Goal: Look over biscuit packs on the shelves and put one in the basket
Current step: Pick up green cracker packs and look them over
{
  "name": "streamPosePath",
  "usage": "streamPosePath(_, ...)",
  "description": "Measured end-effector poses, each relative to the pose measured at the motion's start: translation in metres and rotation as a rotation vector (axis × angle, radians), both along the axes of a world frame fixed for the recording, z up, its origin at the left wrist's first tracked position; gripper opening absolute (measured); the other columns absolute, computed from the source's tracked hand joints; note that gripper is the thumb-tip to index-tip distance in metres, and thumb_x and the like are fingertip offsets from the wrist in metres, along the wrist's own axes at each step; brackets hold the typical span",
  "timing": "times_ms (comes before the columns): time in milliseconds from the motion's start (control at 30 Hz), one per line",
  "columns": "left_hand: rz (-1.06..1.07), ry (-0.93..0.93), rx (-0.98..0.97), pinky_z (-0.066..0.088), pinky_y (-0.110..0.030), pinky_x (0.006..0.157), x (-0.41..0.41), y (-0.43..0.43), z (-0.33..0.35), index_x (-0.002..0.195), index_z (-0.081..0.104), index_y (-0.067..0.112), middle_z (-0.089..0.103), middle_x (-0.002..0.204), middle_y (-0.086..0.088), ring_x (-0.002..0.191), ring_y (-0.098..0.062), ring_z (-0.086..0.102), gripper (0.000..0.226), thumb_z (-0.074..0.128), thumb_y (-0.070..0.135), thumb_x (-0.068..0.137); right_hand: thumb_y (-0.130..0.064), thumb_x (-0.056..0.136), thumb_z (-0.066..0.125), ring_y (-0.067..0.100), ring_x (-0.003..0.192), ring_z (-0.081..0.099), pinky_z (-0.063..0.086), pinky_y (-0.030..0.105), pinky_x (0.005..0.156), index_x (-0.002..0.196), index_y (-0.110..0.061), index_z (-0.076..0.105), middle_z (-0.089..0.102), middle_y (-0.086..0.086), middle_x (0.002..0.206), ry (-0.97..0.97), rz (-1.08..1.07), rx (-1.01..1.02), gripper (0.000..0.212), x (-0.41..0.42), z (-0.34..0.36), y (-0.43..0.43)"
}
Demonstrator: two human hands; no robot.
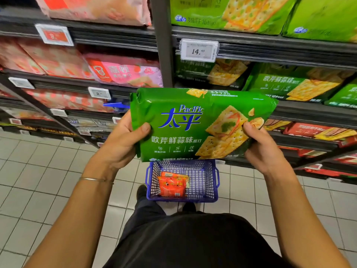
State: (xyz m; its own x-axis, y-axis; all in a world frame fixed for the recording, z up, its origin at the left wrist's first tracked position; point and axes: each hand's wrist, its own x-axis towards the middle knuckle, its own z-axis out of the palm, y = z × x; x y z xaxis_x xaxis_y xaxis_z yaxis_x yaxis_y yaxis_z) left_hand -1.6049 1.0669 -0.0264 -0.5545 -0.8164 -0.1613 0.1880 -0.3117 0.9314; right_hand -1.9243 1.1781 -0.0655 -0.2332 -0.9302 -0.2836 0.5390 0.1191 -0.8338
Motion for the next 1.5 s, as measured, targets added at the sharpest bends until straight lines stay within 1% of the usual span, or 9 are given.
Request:
streamPosePath(167,-0.182,-0.025,-0.117,0.049,-0.041,0.112,-0.02,0.005,0.028,0.155,0.043,0.016,0.058,0.15,-0.008,0.134,-0.023,0.057,0.097,0.091,0.042,0.076,-0.051,0.089,0.067,0.024,0.12,0.07,0.063,0.039,0.087,0.12,-0.026,0.077,0.075,0.004,0.126,0.031,-0.091,0.201,0.041,0.008,-0.012,-0.011)
streamPosePath(333,-0.203,0.0,-0.068,0.046,-0.042,0.113,-0.054,0.015,0.047,0.164,0.029,0.022,0.052,0.158,-0.007,0.142,-0.028,0.051,0.097,0.084,0.038,0.085,-0.065,0.087,0.063,0.027,0.118,0.071,0.053,0.055,0.106,0.138,-0.026,0.066,0.074,0.006,0.129,-0.014,0.016,0.441,0.064,0.022,-0.03,-0.011)
streamPosePath(500,-0.117,-0.323,0.091,0.054,-0.049,0.087,-0.075,0.007,0.06,0.143,0.056,0.035,0.068,0.134,-0.005,0.111,-0.025,0.063,0.061,0.059,0.058,0.087,-0.06,0.094,0.062,0.038,0.09,0.077,0.063,0.045,0.068,0.122,-0.01,0.074,0.076,0.023,0.112,-0.107,0.362,0.646,0.058,0.036,-0.042,0.002)
streamPosePath(700,-0.028,-0.442,0.27,0.06,-0.036,0.063,-0.071,0.0,0.054,0.123,0.065,0.024,0.064,0.111,-0.006,0.1,-0.02,0.065,0.066,0.061,0.076,0.083,-0.06,0.089,0.065,0.039,0.087,0.075,0.065,0.046,0.074,0.124,-0.001,0.064,0.074,0.028,0.101,-0.066,0.505,0.741,0.069,0.035,-0.049,0.004)
streamPosePath(1000,-0.135,-0.22,0.164,0.064,-0.044,0.081,-0.056,0.001,0.049,0.138,0.06,0.031,0.072,0.12,-0.003,0.103,-0.022,0.07,0.064,0.08,0.038,0.077,-0.042,0.108,0.044,0.019,0.085,0.079,0.061,0.032,0.059,0.119,-0.016,0.068,0.08,0.008,0.102,-0.034,0.408,0.623,0.037,0.038,-0.052,0.001)
streamPosePath(1100,-0.293,-0.127,0.054,0.059,-0.043,0.097,-0.046,0.002,0.043,0.148,0.054,0.018,0.066,0.14,-0.01,0.12,-0.025,0.066,0.081,0.082,0.017,0.072,-0.033,0.105,0.048,0.025,0.098,0.076,0.062,0.037,0.068,0.13,-0.017,0.065,0.076,0.01,0.119,-0.117,0.265,0.507,0.034,0.032,-0.054,0.0)
streamPosePath(1267,-0.52,-0.247,-0.229,0.05,-0.034,0.109,-0.032,0.005,0.027,0.151,0.045,0.01,0.06,0.149,-0.003,0.141,-0.019,0.053,0.092,0.078,-0.021,0.071,0.0,0.089,0.046,0.023,0.094,0.067,0.055,0.044,0.089,0.126,-0.013,0.058,0.07,0.012,0.1,-0.143,0.121,0.282,0.041,0.02,-0.057,-0.003)
streamPosePath(1367,-0.664,-0.336,-0.337,0.041,-0.036,0.119,-0.026,0.007,0.019,0.158,0.039,0.017,0.053,0.156,0.0,0.148,-0.019,0.045,0.101,0.079,-0.022,0.074,0.006,0.077,0.047,0.037,0.132,0.056,0.038,0.057,0.118,0.144,-0.008,0.048,0.061,0.025,0.135,-0.236,0.009,0.172,0.068,0.014,-0.053,-0.007)
streamPosePath(1500,-0.688,-0.479,-0.501,0.032,-0.024,0.122,-0.029,0.017,0.004,0.158,0.04,0.034,0.038,0.163,0.02,0.153,-0.004,0.033,0.11,0.086,-0.011,0.069,-0.021,0.072,0.078,0.038,0.124,0.065,0.05,0.053,0.109,0.123,-0.003,0.071,0.067,0.023,0.133,-0.258,-0.079,0.1,0.055,0.014,-0.037,-0.009)
